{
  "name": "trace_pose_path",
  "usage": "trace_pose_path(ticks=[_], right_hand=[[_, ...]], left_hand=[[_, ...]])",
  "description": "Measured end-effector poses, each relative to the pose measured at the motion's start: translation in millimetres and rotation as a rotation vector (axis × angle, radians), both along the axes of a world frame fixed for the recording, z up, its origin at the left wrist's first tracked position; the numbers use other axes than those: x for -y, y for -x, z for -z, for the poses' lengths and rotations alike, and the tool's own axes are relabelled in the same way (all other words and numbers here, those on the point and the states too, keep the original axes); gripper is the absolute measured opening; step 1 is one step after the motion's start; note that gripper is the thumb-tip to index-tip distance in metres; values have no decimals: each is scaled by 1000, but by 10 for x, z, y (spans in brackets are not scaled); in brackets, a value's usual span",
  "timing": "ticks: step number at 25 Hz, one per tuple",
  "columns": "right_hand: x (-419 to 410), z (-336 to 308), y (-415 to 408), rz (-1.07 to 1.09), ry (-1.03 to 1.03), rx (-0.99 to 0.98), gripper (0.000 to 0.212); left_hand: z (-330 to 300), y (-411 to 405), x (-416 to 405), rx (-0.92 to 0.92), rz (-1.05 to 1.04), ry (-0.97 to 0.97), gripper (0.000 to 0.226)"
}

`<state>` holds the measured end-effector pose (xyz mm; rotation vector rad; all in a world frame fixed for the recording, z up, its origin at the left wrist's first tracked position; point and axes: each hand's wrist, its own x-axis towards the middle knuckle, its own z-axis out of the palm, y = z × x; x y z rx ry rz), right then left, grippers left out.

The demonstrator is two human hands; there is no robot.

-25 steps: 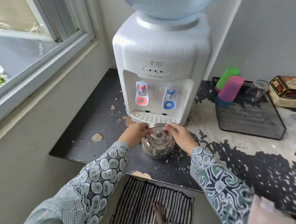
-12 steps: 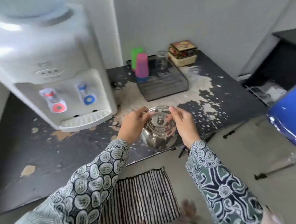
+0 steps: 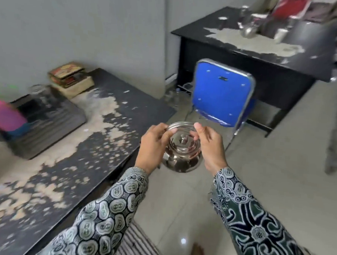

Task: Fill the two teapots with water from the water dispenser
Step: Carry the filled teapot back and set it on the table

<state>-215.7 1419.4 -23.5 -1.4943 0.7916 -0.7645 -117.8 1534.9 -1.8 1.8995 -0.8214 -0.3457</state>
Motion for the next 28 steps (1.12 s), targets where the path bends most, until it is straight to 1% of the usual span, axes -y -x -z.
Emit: trace_pose_path(ticks=[3,6,7,10,12,15,19,24,28], right_hand=[[836,-86,633,43,24,-7,36],[1573,-144,1272,120,45,12,51],[1748,-152,1444,143,49,15,49],[2248,-182,1908,209,66,-26,32],[2681,-155,2245,263,68,-31,33],[3224,-95,2611,264,59,-41,34],[4083,-12,3021,210,58,-95,32],[5309,-138,3249,181,-24,-108,29],[6327,-302,3424,218,-33,-30,25]], left_hand=[[-73,464,901,-90,136,38,20],[-159,917,1750,-82,319,5,20],[-179,1032,1963,-95,379,-10,20],[-189,1315,2639,-160,576,-35,27],[-169,1540,3198,-160,692,-60,31],[-127,1800,3855,-152,799,-78,31],[-34,2079,4819,-156,894,-101,26],[-136,2285,6175,-195,893,-92,17],[-270,2487,7264,-213,895,-65,14]])
